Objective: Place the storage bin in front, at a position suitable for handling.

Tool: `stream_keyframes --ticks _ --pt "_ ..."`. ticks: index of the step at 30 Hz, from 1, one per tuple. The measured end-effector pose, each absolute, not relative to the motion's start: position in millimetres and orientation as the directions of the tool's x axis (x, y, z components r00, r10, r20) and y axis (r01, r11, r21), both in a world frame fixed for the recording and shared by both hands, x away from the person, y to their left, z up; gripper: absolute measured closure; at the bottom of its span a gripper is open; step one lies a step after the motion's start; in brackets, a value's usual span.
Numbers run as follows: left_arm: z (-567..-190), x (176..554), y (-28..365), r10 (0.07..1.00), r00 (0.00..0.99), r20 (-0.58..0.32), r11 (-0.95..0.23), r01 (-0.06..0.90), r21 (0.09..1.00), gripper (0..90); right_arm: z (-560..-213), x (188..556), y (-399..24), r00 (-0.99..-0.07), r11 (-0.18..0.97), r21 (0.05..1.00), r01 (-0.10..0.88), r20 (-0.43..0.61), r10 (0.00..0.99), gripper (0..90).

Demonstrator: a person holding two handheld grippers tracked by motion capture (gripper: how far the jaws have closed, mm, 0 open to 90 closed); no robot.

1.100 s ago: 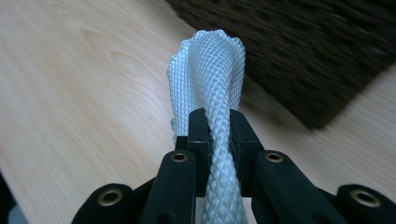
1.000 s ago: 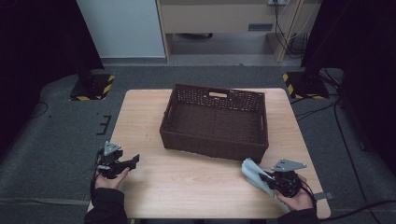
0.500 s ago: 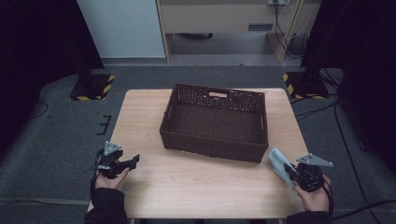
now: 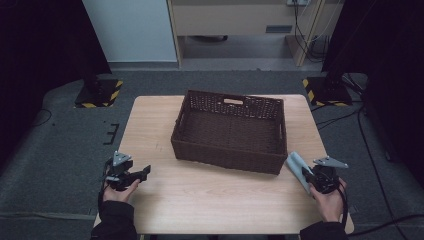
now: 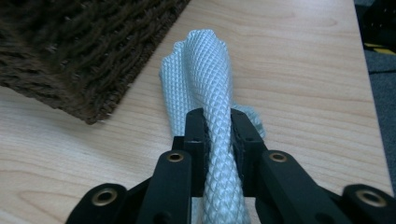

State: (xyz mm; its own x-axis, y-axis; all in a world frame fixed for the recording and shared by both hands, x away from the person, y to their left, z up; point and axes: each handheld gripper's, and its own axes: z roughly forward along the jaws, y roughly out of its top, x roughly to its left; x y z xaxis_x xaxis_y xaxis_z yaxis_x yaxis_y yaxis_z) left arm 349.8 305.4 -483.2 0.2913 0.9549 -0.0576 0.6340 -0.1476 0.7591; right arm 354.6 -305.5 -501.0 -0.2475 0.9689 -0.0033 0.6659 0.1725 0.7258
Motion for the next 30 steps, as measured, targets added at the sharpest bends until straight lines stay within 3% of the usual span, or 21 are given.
stream_keyframes --ticks 4,15,30 --pt "-483 350 305 0.954 0.293 -0.060 -0.147 0.633 0.760 24.4 -506 358 -306 -0.252 0.190 0.699 0.689 -0.014 0.968 76.2" --pt "-474 354 304 0.953 0.296 -0.072 -0.132 0.614 0.778 24.8 -482 356 -304 -0.277 0.177 0.786 0.592 -0.008 0.961 50.7" --pt "-424 398 282 0.935 0.336 -0.115 -0.086 0.528 0.845 33.6 -427 373 -275 -0.354 0.102 0.887 0.451 0.073 0.933 49.4"
